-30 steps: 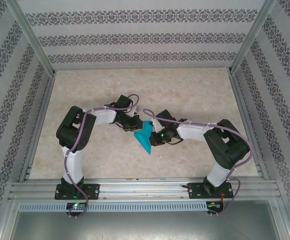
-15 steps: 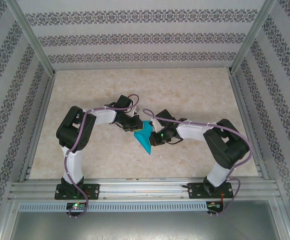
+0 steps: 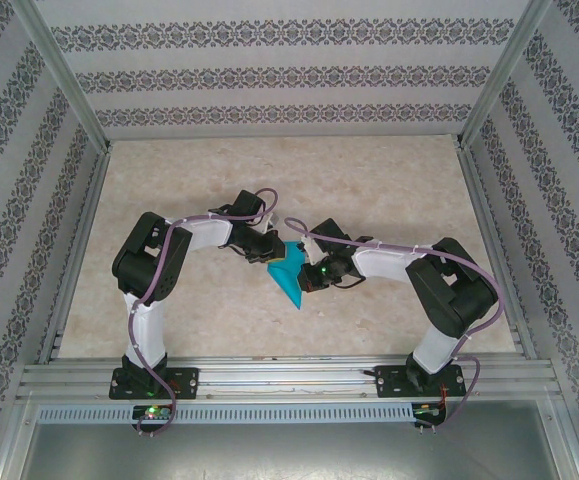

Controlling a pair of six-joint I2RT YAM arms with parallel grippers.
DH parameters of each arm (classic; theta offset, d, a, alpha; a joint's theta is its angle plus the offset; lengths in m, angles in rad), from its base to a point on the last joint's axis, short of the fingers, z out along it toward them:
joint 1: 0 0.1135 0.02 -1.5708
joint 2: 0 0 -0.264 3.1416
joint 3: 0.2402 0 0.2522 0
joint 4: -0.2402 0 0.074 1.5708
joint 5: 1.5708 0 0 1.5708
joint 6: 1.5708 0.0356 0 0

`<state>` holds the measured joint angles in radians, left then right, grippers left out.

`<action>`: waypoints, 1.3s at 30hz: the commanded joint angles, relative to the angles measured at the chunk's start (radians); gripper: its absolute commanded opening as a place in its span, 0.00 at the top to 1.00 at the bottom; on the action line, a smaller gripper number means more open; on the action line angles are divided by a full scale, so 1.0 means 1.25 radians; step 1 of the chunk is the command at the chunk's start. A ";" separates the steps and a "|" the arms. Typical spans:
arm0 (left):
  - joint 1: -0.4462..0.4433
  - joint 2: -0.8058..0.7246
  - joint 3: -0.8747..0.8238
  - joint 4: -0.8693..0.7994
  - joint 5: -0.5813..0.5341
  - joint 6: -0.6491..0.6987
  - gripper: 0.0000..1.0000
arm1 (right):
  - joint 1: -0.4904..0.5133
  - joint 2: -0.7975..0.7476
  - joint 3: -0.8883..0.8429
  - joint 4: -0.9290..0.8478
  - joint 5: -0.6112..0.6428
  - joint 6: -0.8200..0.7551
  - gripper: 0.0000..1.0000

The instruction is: Fold a paper plane with a square sheet of paper (fold left side to right side)

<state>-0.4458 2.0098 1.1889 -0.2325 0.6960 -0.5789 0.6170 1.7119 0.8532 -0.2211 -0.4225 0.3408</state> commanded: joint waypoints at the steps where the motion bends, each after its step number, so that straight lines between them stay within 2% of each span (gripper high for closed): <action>1: -0.008 0.008 -0.020 -0.033 -0.029 0.008 0.86 | -0.002 -0.011 0.014 -0.013 0.004 -0.017 1.00; 21: -0.008 0.013 -0.018 -0.032 -0.030 0.009 0.86 | 0.004 -0.036 0.006 0.001 -0.018 -0.019 1.00; 39: -0.008 0.012 -0.015 -0.035 -0.029 0.009 0.86 | 0.004 0.011 0.026 -0.017 0.020 -0.014 1.00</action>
<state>-0.4458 2.0098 1.1870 -0.2314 0.6960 -0.5789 0.6178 1.7081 0.8631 -0.2234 -0.4118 0.3370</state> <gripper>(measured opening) 0.137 0.057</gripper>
